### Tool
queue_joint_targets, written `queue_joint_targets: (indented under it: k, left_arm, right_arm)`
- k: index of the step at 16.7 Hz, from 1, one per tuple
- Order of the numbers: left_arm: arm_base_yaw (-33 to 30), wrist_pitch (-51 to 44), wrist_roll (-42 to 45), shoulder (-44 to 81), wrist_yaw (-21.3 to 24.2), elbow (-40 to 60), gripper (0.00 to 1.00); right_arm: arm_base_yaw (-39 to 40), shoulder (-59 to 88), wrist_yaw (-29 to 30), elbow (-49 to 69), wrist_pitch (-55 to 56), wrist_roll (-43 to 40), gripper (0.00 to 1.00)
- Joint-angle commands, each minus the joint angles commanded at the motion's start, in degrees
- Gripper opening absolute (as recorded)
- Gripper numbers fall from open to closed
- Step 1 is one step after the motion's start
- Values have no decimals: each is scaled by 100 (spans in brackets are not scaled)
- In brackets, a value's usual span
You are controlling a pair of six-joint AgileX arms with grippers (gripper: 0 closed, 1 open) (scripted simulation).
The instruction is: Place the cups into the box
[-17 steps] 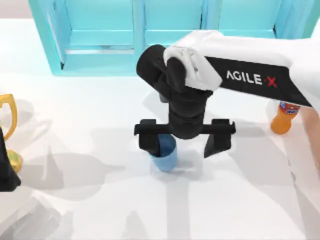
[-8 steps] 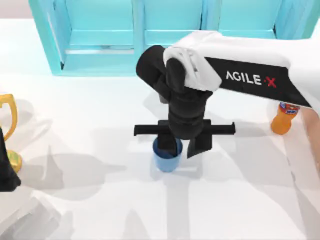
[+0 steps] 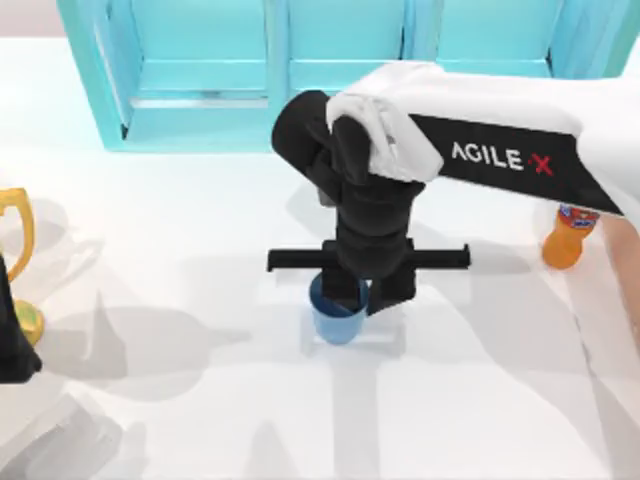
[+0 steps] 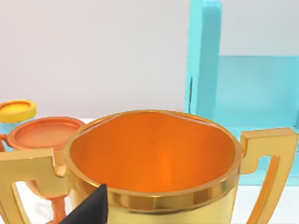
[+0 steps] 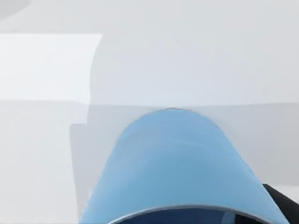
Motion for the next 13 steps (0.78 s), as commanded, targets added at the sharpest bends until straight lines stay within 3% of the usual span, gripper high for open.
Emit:
queue_joint_targets:
  k: [5, 13]
  left_arm:
    - [0, 0, 0, 0, 0, 0, 100]
    - [0, 0, 0, 0, 0, 0, 100]
  right_arm:
    - [-160, -217, -3, -49, -182, -146, 0]
    - [-1109, -1730, -13, -401, -1311, -1121, 0]
